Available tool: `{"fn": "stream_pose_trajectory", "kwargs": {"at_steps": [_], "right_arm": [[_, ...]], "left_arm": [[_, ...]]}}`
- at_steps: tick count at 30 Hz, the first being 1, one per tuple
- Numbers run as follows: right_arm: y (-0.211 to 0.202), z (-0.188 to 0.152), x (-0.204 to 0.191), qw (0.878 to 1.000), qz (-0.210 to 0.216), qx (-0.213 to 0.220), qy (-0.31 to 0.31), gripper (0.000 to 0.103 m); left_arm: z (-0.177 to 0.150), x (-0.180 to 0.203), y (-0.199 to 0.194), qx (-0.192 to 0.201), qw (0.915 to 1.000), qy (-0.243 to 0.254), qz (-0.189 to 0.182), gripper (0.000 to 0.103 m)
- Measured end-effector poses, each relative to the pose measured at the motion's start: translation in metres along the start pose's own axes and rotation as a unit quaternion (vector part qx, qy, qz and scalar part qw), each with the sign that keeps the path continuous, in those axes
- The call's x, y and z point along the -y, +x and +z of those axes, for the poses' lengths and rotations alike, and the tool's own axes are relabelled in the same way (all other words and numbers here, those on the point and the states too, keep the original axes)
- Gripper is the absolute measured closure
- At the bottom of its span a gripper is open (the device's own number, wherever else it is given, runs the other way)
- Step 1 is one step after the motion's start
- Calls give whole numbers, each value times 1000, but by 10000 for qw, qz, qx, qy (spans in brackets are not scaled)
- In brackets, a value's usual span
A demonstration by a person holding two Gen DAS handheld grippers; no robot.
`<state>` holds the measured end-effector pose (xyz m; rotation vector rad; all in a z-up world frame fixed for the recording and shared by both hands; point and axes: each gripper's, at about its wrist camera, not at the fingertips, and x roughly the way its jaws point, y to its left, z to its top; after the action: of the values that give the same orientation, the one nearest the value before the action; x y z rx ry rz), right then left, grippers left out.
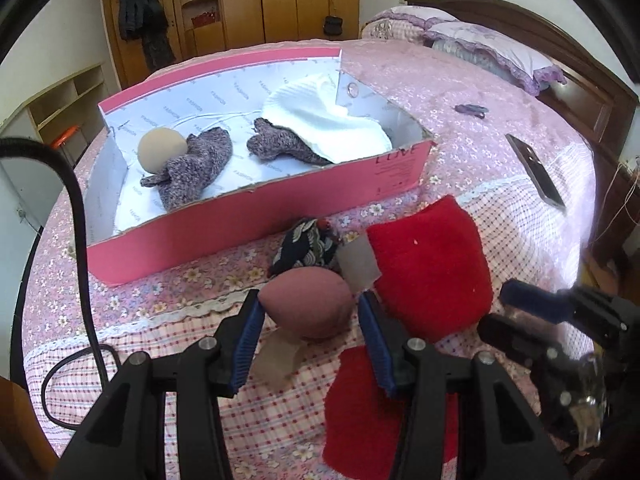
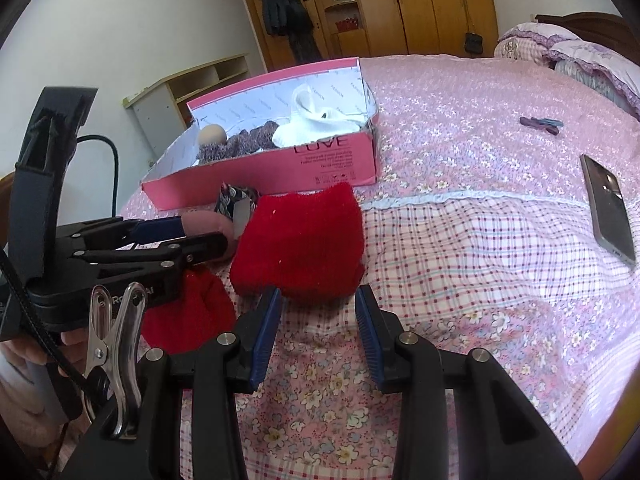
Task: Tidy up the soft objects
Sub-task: 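Grasp the pink makeup sponge with the left gripper while the right gripper approaches a red knit hat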
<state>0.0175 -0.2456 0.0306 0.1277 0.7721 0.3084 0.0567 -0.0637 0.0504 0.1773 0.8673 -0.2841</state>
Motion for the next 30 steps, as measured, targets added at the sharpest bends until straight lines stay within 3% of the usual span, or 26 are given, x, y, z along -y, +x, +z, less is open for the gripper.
{"fn": "stream_pose_trajectory", "kwargs": {"at_steps": [9,17,30], "right_arm": [[4,-4,5,9999,48,-65,101,64],[4,-4,5,9999,30,-72,106,64],[-7,-3,-8,10000,-16,-8,-24,64]], "left_arm": [[2,0,5,97,9999,-89,-3,60],[-1,-6,-9,234,9994,-205,-162,60],[-20,-37,-40,440,9973,-572,131,60]]}}
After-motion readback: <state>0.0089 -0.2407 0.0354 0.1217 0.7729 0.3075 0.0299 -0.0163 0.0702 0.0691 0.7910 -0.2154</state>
